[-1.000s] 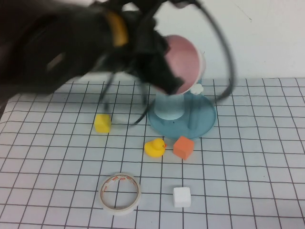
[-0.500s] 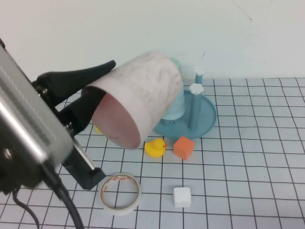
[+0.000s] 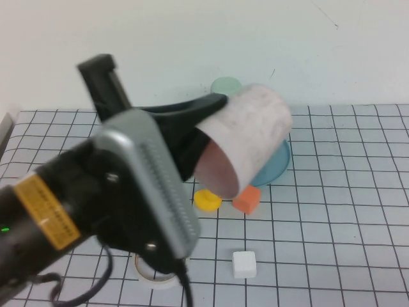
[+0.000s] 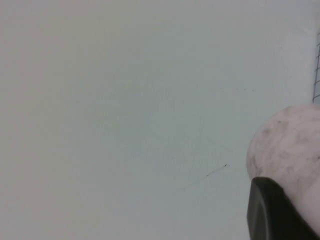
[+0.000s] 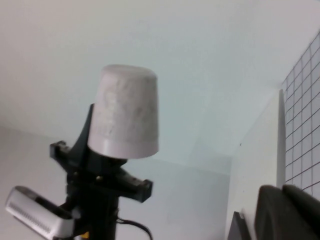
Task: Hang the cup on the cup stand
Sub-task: Adjust the cup with two arms
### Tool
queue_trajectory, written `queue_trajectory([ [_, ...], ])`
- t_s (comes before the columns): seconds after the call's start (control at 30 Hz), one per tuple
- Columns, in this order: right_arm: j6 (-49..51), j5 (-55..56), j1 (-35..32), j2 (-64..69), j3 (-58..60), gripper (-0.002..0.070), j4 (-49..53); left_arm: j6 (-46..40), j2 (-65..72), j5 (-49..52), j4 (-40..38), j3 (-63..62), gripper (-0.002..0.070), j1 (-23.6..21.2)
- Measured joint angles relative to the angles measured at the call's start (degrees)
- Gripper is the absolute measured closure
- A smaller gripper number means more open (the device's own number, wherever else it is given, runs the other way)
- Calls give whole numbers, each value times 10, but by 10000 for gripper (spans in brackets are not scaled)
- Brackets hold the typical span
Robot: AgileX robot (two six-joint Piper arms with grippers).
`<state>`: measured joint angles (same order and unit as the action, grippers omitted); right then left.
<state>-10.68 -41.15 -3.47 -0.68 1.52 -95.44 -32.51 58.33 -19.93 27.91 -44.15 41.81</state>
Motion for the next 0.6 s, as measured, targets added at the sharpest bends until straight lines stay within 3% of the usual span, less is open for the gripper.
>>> queue_trajectory([
  [0.13,0,-4,0,0,0,676,-8,-23,38,-34,-18,0,669,0],
  [0.33,-16,11,0,12,-28,612,-10,-102,70,-73,-128,0,669,0],
  [0.43,-51,11,0,69,-46,505,-11,-124,78,-120,-200,0,669,0],
  [0.6,-129,2,0,222,-107,204,-11,-100,90,-189,-288,0,669,0],
])
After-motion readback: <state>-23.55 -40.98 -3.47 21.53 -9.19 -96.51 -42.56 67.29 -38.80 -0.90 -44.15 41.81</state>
